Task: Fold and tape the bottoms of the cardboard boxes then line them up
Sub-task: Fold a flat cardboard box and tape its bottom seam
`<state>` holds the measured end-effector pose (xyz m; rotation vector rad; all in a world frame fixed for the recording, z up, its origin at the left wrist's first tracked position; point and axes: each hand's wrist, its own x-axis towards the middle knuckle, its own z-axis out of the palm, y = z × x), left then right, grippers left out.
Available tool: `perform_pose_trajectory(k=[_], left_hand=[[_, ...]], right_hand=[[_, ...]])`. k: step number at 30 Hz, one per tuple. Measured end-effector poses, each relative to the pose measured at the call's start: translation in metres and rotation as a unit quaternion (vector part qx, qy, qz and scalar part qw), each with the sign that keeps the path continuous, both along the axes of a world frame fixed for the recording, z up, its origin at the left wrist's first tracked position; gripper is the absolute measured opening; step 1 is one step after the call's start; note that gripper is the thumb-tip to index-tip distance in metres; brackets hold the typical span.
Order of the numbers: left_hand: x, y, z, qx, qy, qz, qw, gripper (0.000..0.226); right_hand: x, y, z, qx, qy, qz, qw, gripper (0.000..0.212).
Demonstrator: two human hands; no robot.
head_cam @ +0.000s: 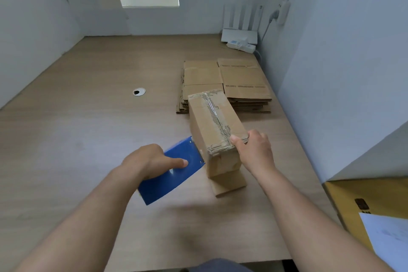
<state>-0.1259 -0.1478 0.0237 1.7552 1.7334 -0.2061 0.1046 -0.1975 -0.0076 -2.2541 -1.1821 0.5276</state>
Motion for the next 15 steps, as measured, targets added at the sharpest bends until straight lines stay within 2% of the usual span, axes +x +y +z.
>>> perform_pose_trajectory(k=[3,5,6,12,15], left_hand=[[0.019,0.002,0.001,0.070,0.112,-0.023,0.991,0.041],[0.011,0.000,-0.003,0.122,0.224,-0.069,0.964,0.028],[0.002,-0.001,-0.007,0.131,0.252,-0.070,0.956,0.027],[-0.017,-0.005,-0.028,0.207,0.235,-0.052,0.948,0.036],[-0.022,-0.009,-0.044,0.201,0.231,-0.072,0.949,0.035]], right_hand=[[-0.001,-0.001,0.003,0.004,-0.002,0.000,1.000,0.050],[0.000,-0.002,0.003,-0.003,-0.006,0.001,1.000,0.051],[0.001,-0.003,0.003,-0.007,-0.007,0.003,1.000,0.051],[0.002,0.001,0.010,-0.019,-0.041,-0.008,0.999,0.052],[0.003,0.000,0.014,-0.027,-0.093,0.000,0.995,0.052]])
